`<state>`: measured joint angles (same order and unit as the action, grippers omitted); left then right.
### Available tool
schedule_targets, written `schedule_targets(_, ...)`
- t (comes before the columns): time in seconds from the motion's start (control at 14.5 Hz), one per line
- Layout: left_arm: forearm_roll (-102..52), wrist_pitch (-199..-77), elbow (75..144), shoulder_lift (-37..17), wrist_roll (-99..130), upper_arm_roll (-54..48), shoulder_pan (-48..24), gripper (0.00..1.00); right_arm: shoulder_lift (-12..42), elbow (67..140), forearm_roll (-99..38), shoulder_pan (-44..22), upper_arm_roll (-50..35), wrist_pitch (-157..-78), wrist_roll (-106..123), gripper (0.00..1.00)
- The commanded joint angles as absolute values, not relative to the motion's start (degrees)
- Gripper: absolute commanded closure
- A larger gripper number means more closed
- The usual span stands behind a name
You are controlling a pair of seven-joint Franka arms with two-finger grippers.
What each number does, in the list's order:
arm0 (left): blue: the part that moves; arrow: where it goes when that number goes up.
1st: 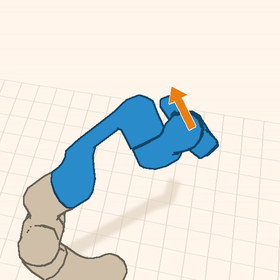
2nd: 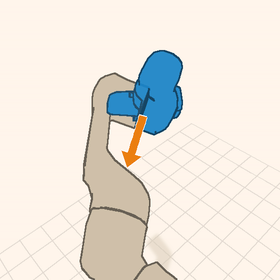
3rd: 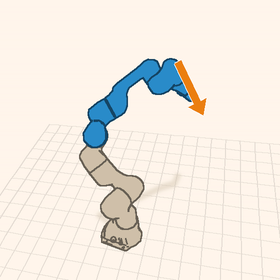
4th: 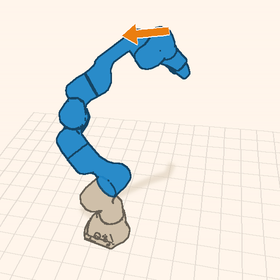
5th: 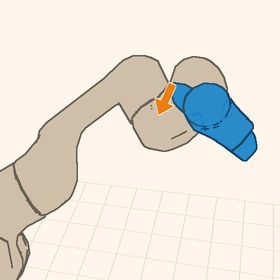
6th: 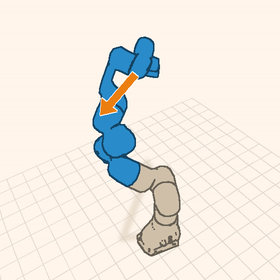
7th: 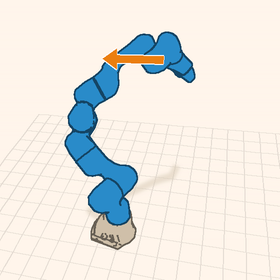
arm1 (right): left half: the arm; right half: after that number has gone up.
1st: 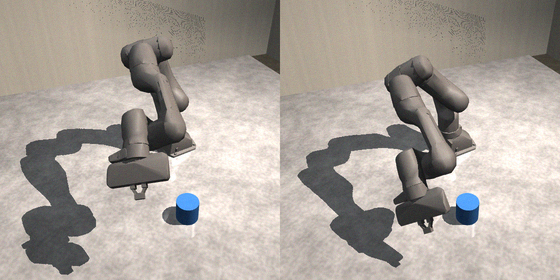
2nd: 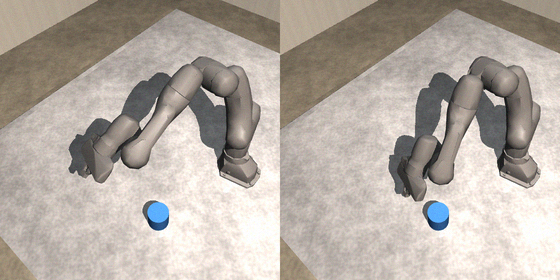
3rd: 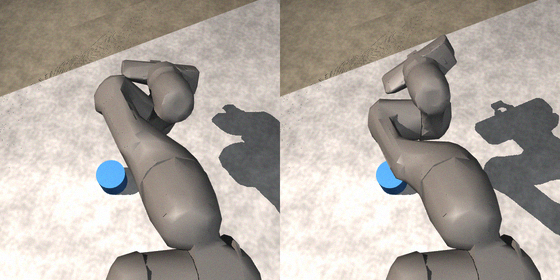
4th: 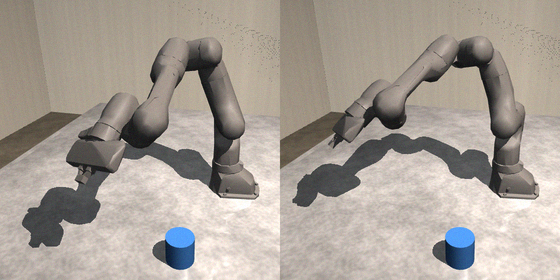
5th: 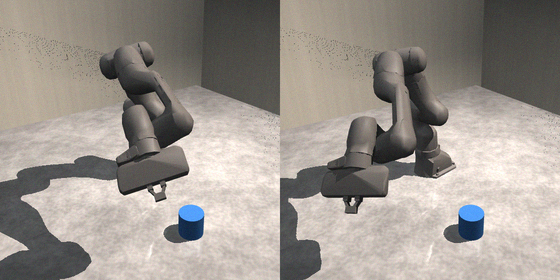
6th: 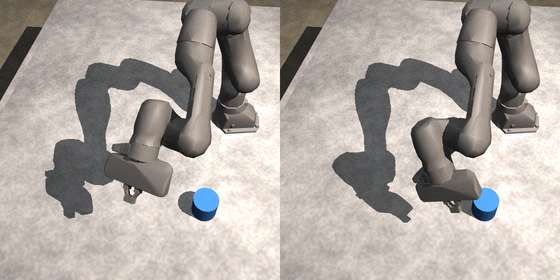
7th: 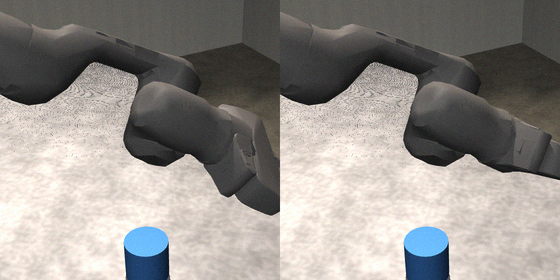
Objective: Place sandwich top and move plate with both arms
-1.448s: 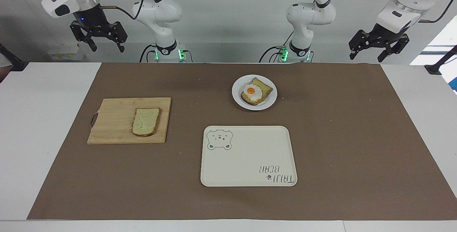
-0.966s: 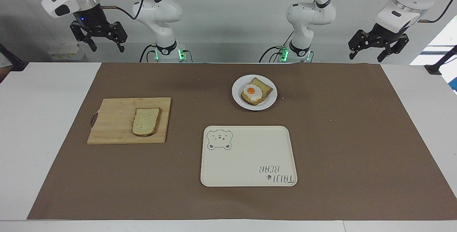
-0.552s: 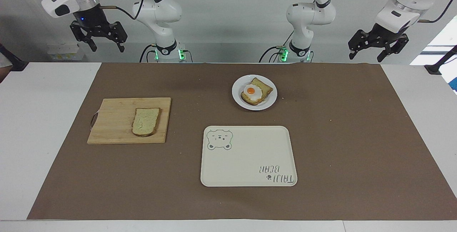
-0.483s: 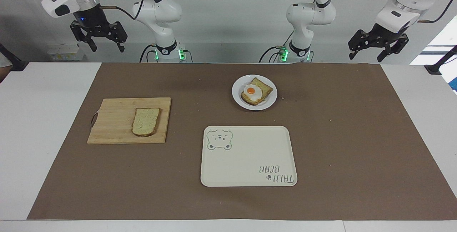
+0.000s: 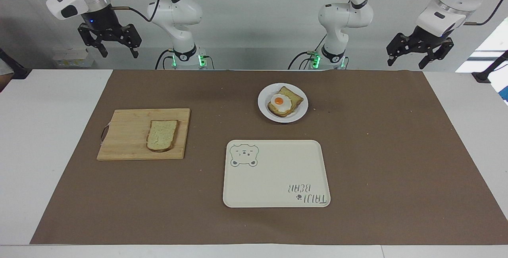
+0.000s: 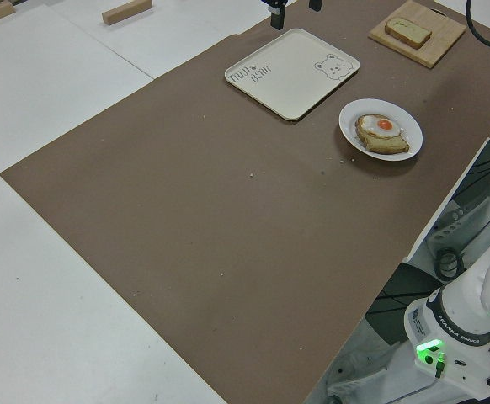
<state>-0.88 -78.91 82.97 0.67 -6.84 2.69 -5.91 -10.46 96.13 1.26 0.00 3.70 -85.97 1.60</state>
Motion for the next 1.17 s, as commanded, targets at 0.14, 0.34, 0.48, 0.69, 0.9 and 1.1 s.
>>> schedule_targets(0.14,-0.88,-77.96,82.88,0.79,-6.68,3.16,-6.68,0.0,-10.72,96.33,0.53,0.62,3.52,-86.84,2.29,0.0)
schedule_targets(0.34,-0.88,-77.87,82.88,0.79,-6.77,3.08,-6.77,0.0,-10.64,96.33,0.53,0.62,3.52,-86.84,2.29,0.0)
schedule_targets(0.48,-0.88,-77.87,82.88,0.79,-6.77,3.08,-6.77,0.0,-10.63,96.24,0.53,0.7,3.6,-86.84,2.46,0.0)
schedule_targets(0.69,-0.88,-77.96,82.88,0.79,-6.77,3.16,-6.68,0.0,-10.63,96.15,0.53,0.7,3.6,-86.84,2.64,0.0)
schedule_targets(0.9,-0.88,-77.96,82.88,0.79,-6.77,3.16,-6.68,0.0,-10.63,96.24,0.53,0.7,3.6,-86.31,2.9,0.0)
schedule_targets(1.1,-0.88,-78.05,82.88,0.79,-6.77,3.16,-6.68,0.0,-10.63,96.24,0.53,0.7,3.69,-86.05,2.9,0.0)
